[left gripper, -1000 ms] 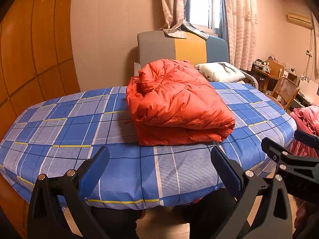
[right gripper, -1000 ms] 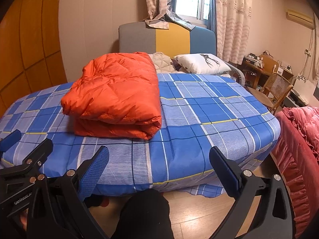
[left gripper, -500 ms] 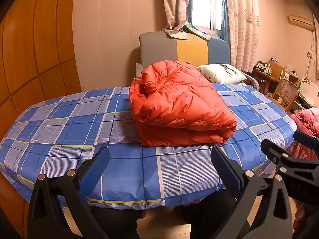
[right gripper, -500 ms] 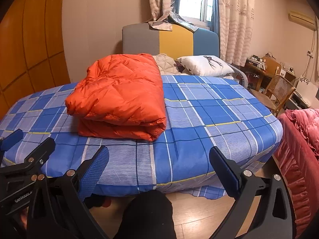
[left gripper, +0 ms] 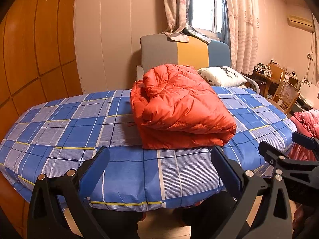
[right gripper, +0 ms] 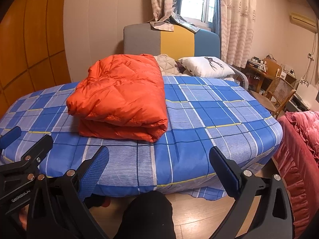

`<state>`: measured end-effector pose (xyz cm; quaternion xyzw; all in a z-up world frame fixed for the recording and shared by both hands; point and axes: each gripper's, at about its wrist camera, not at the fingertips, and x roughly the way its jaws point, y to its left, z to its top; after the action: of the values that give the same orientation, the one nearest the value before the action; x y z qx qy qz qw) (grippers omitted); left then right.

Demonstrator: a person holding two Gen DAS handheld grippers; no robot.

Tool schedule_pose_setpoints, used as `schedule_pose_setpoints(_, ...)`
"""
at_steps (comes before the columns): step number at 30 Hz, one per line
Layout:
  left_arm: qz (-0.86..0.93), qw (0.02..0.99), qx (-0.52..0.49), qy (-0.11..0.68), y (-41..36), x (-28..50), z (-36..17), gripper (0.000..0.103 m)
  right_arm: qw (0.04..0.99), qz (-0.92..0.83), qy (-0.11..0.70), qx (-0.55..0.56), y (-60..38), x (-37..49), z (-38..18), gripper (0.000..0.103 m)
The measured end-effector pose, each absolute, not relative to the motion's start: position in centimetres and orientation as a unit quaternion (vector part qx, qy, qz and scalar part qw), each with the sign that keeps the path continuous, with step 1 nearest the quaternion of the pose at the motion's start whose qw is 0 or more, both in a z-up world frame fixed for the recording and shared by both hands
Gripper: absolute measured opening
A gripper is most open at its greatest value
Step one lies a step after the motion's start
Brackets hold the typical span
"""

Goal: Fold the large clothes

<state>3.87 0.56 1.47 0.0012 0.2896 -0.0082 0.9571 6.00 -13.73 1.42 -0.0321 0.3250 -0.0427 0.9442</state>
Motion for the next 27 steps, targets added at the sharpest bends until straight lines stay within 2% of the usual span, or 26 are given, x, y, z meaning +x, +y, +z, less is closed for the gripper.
schedule_pose_setpoints(27, -0.030, 0.958, 0.014, 0.286, -0.7, 3.6, 1.2, 0.101, 0.940, -0.061, 0.336, -0.023, -15.2, 6.2, 0.5, 0.100)
